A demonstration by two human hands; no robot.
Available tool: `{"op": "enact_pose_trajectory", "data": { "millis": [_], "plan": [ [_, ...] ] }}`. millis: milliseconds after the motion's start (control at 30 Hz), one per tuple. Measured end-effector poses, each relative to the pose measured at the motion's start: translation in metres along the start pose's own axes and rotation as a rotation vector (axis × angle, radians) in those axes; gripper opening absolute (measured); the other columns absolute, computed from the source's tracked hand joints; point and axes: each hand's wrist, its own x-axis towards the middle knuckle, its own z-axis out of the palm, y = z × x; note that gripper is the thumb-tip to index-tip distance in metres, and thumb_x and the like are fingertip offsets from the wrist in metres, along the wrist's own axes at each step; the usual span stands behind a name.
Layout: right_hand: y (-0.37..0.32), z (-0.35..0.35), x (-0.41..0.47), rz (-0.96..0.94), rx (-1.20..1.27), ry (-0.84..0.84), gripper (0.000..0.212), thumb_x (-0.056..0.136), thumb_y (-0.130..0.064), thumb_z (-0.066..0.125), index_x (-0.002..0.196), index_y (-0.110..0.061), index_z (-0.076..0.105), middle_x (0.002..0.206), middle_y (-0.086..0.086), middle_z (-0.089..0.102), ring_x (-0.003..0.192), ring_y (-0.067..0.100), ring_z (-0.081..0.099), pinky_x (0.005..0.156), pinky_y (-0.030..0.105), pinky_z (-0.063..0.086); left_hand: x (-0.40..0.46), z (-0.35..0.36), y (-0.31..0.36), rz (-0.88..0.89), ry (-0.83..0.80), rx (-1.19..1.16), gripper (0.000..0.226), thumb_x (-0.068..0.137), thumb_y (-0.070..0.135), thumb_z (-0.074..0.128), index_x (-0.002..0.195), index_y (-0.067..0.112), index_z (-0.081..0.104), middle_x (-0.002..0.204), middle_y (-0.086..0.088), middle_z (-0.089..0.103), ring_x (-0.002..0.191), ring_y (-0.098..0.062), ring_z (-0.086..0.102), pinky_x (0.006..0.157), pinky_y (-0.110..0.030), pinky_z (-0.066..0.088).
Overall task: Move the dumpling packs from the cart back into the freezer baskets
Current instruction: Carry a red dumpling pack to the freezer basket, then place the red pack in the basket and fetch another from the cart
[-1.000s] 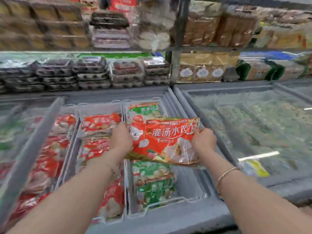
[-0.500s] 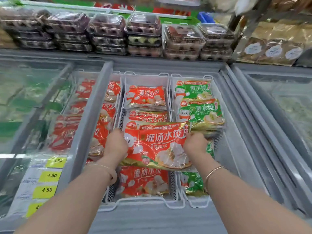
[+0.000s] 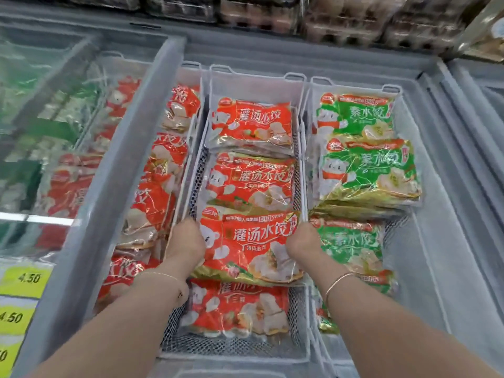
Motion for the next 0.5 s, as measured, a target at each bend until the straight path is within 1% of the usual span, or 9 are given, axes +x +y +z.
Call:
{"op": "enact_pose_trajectory", "data": {
  "millis": [100, 133, 200, 267, 300, 367, 500],
  "plan": [
    [0.0, 0.015, 0.024, 0.013, 0.101, 0.003, 0.04, 0.094, -0.003, 0.046, 0.132, 0.003, 0.035, 0.127, 0.02, 0.056, 0.118, 0.033, 0.055, 0.093, 0.036, 0.044, 0.017, 0.014, 0.003, -0.001, -0.026, 0.026, 0.03, 0.091, -0.01, 0.038, 0.117, -0.01, 0.052, 0.122, -0.026, 0.058, 0.117, -0.038, 0.054, 0.092, -0.04, 0.045],
    [0.001, 0.018, 0.03, -0.004, 0.111, -0.001, 0.043, 0.093, -0.005, 0.047, 0.133, 0.001, 0.033, 0.125, 0.019, 0.057, 0.116, 0.033, 0.056, 0.091, 0.035, 0.044, 0.022, 0.017, 0.004, -0.005, -0.036, 0.04, 0.029, 0.091, -0.009, 0.039, 0.117, -0.011, 0.052, 0.123, -0.027, 0.058, 0.118, -0.039, 0.054, 0.094, -0.04, 0.044],
    [0.002, 0.024, 0.043, -0.048, 0.082, 0.007, 0.037, 0.093, -0.008, 0.048, 0.128, -0.003, 0.039, 0.122, 0.018, 0.059, 0.114, 0.033, 0.057, 0.089, 0.034, 0.045, 0.031, 0.021, 0.008, -0.012, -0.042, 0.067, 0.028, 0.093, -0.005, 0.041, 0.118, -0.011, 0.052, 0.124, -0.027, 0.058, 0.12, -0.039, 0.053, 0.096, -0.039, 0.043],
    [0.003, 0.028, 0.056, -0.071, 0.046, 0.036, 0.027, 0.093, -0.009, 0.047, 0.119, -0.003, 0.051, 0.12, 0.017, 0.062, 0.112, 0.033, 0.058, 0.088, 0.033, 0.046, 0.042, 0.025, 0.009, -0.016, -0.026, 0.089, 0.027, 0.092, -0.005, 0.041, 0.115, -0.011, 0.053, 0.122, -0.027, 0.059, 0.118, -0.04, 0.054, 0.095, -0.04, 0.044],
    [0.003, 0.031, 0.06, -0.066, 0.037, 0.045, 0.025, 0.093, -0.007, 0.046, 0.116, -0.003, 0.056, 0.119, 0.017, 0.063, 0.112, 0.033, 0.059, 0.088, 0.032, 0.047, 0.046, 0.027, 0.008, -0.019, -0.014, 0.09, 0.026, 0.091, -0.007, 0.04, 0.113, -0.012, 0.054, 0.12, -0.028, 0.06, 0.116, -0.041, 0.055, 0.094, -0.042, 0.044],
    [0.005, 0.035, 0.065, -0.058, -0.003, 0.055, 0.027, 0.092, -0.001, 0.044, 0.113, 0.0, 0.062, 0.118, 0.018, 0.065, 0.111, 0.033, 0.06, 0.088, 0.033, 0.048, 0.052, 0.032, 0.005, -0.016, 0.009, 0.103, 0.026, 0.09, -0.008, 0.038, 0.109, -0.012, 0.055, 0.118, -0.029, 0.06, 0.114, -0.042, 0.056, 0.093, -0.045, 0.045],
    [0.01, 0.048, 0.07, -0.083, -0.091, 0.045, 0.033, 0.089, 0.006, 0.041, 0.114, 0.0, 0.062, 0.117, 0.02, 0.064, 0.11, 0.034, 0.061, 0.088, 0.036, 0.049, 0.055, 0.042, -0.002, -0.008, 0.026, 0.156, 0.028, 0.092, -0.01, 0.036, 0.109, -0.01, 0.058, 0.117, -0.025, 0.062, 0.112, -0.04, 0.059, 0.09, -0.042, 0.048]
  ]
}}
